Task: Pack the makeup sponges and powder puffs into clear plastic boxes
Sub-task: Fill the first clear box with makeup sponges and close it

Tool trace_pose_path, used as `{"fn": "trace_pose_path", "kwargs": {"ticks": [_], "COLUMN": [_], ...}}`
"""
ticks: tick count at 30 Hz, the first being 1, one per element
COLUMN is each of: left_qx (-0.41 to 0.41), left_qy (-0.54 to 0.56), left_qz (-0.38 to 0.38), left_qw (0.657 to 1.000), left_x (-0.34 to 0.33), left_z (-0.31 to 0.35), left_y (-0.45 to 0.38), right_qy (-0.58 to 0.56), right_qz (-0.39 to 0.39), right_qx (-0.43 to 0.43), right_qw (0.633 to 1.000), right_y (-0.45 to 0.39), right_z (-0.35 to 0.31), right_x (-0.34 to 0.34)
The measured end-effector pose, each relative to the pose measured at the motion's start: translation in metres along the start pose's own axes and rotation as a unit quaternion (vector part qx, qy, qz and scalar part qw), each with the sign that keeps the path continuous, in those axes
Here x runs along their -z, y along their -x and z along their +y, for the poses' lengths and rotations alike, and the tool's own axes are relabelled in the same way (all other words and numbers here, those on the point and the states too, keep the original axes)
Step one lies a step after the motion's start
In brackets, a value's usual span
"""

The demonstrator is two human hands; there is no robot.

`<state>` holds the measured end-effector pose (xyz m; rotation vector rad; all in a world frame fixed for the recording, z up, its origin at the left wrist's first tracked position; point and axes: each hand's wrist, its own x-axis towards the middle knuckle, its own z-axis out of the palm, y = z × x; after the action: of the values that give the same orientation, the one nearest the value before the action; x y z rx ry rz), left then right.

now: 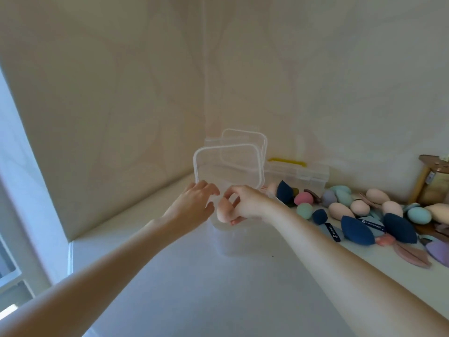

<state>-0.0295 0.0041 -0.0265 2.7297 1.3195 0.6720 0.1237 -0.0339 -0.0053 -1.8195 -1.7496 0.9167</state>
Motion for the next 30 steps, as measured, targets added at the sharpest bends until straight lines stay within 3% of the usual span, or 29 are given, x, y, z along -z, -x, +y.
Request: {"fn": "trace_pose_path", "kwargs": {"ticks": [3, 7, 12, 16, 21, 23, 25, 27, 30], "left_qx": [-0.01, 0.005, 0.011, 0.005, -0.011, -0.017, -0.023, -0.023, -0.038], "left_qy": [0.034, 0.042, 0.023, -0.071, -0.106, -0.102, -0.111, -0.12, -0.144], "left_qz": [-0.027, -0.115, -0.142, -0.162, -0.201, -0.209, -0.216, -0.22, -0.221], "left_qw": [0.999, 0.992, 0.99, 0.984, 0.974, 0.972, 0.97, 0.968, 0.964], "left_x": [-0.001, 0.006, 0.013, 0.015, 0.018, 0.02, 0.02, 0.018, 0.014], "left_z": [-0.002, -0.003, 0.002, 0.014, 0.016, 0.014, 0.014, 0.016, 0.018], "left_y": [-0.006, -0.021, -0.031, -0.032, -0.036, -0.038, -0.04, -0.041, -0.042], "right_qy": [0.011, 0.128, 0.212, 0.196, 0.126, 0.016, -0.036, 0.033, 0.123], "right_qz": [-0.021, 0.033, 0.082, 0.122, 0.063, 0.121, 0.229, 0.297, 0.267], "right_qx": [-0.015, 0.022, 0.048, 0.056, 0.021, 0.024, 0.034, 0.014, -0.049], "right_qw": [1.0, 0.991, 0.973, 0.971, 0.99, 0.992, 0.972, 0.954, 0.954], "right_y": [-0.014, -0.02, -0.025, -0.028, -0.018, -0.011, -0.009, -0.012, -0.018], "right_z": [-0.004, -0.006, -0.002, 0.0, -0.005, -0.005, 0.003, 0.017, 0.045], "right_x": [-0.011, -0.025, -0.035, -0.038, -0.007, 0.02, 0.047, 0.065, 0.071]}}
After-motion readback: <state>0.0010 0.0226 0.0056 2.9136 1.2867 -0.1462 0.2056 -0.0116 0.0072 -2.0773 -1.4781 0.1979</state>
